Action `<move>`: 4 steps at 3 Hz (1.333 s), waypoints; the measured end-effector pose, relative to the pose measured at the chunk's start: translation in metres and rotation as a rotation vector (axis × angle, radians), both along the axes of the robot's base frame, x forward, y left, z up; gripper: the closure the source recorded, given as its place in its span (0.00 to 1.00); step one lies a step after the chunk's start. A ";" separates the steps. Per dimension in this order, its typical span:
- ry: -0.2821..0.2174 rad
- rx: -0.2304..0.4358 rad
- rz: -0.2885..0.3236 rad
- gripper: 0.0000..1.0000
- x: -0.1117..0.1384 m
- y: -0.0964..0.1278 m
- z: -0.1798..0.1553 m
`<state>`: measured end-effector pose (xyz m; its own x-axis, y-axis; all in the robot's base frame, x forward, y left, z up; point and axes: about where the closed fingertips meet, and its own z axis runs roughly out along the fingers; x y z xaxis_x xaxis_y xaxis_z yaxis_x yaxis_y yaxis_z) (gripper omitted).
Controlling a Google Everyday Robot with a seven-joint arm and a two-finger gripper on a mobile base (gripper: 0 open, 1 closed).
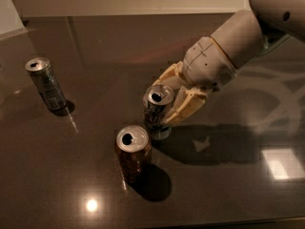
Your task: Move 7up can near orange can
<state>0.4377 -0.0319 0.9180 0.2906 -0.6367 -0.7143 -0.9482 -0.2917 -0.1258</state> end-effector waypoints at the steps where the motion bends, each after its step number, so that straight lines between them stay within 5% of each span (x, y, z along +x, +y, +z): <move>1: 0.004 -0.003 0.036 0.82 -0.013 0.003 -0.005; 4: 0.027 -0.015 0.053 0.12 -0.021 0.004 -0.014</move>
Offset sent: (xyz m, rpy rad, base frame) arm -0.0302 0.0014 -0.0113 -0.0101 0.0328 0.0728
